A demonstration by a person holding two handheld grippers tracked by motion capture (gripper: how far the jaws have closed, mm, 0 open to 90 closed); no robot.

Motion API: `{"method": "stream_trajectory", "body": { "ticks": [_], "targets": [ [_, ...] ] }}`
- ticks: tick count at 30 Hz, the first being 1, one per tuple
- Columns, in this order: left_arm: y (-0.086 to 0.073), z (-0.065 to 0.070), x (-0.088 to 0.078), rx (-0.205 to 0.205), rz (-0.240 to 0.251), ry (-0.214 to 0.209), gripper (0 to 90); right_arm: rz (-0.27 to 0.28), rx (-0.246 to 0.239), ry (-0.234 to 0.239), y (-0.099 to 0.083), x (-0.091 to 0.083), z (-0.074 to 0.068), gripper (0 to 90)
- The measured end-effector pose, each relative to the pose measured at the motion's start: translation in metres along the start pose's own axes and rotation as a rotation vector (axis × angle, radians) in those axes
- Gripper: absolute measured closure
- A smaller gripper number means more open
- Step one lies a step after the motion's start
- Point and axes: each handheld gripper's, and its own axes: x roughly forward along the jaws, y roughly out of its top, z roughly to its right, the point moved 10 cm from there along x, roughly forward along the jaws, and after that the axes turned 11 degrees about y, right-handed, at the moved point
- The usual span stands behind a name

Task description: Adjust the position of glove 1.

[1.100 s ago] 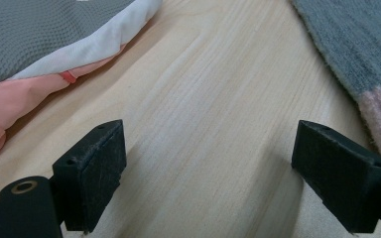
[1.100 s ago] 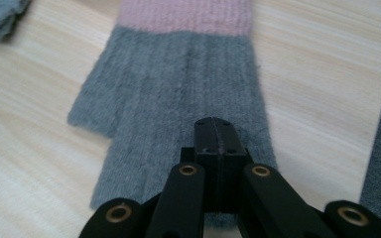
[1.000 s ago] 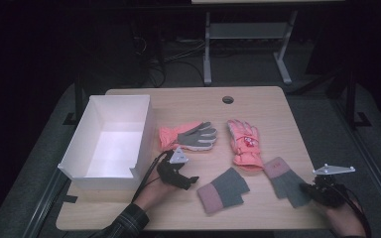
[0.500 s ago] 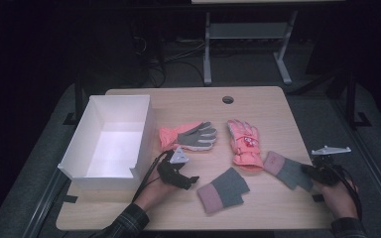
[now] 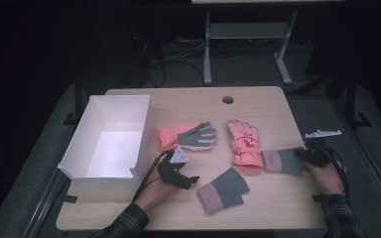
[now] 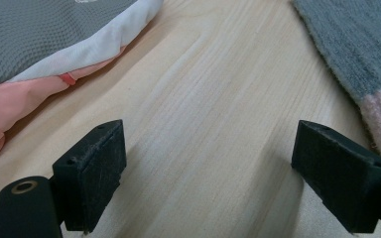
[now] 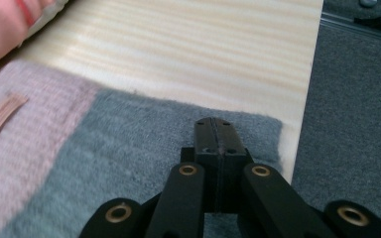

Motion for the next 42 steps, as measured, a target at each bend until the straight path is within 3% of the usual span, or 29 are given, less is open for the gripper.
{"method": "stream_trajectory", "body": {
  "ticks": [2,9,10,17,21,28,32,36,37,38,39,42],
  "targets": [
    [0.0,0.0,0.0,0.0,0.0,0.0,13.0,0.001,-0.008,-0.008,0.003,0.001,0.001,90.0],
    [0.0,0.0,0.0,0.0,0.0,0.0,13.0,0.049,-0.047,0.066,0.013,-0.01,-0.03,90.0],
    [0.0,0.0,0.0,0.0,0.0,0.0,13.0,0.055,-0.068,0.092,0.019,-0.006,-0.041,90.0],
    [0.0,0.0,0.0,0.0,-0.003,0.001,13.0,0.007,-0.113,0.156,0.026,0.017,-0.07,90.0],
    [0.0,0.0,0.0,0.002,-0.002,0.001,13.0,-0.016,-0.114,0.168,0.021,0.02,-0.073,90.0],
    [0.0,0.0,0.0,0.001,-0.003,0.001,13.0,-0.036,-0.143,0.197,0.005,0.01,-0.084,90.0],
    [0.0,0.0,0.0,0.002,-0.002,0.001,13.0,-0.054,-0.163,0.225,-0.01,0.001,-0.103,90.0],
    [0.0,0.0,0.0,0.002,-0.002,0.001,13.0,-0.052,-0.188,0.227,-0.015,-0.002,-0.112,89.9],
    [0.0,0.0,0.0,0.002,-0.002,0.001,13.0,-0.027,-0.187,0.232,-0.013,-0.008,-0.113,84.4],
    [0.0,0.0,0.0,0.002,-0.002,0.001,13.0,-0.027,-0.187,0.232,-0.013,-0.008,-0.113,84.4],
    [0.0,0.0,0.0,0.002,-0.002,0.002,13.0,0.013,-0.183,0.219,-0.008,-0.018,-0.107,80.5],
    [0.0,0.0,0.0,0.003,-0.002,0.002,13.0,0.027,-0.173,0.19,-0.009,-0.025,-0.095,74.8]
  ]
}}
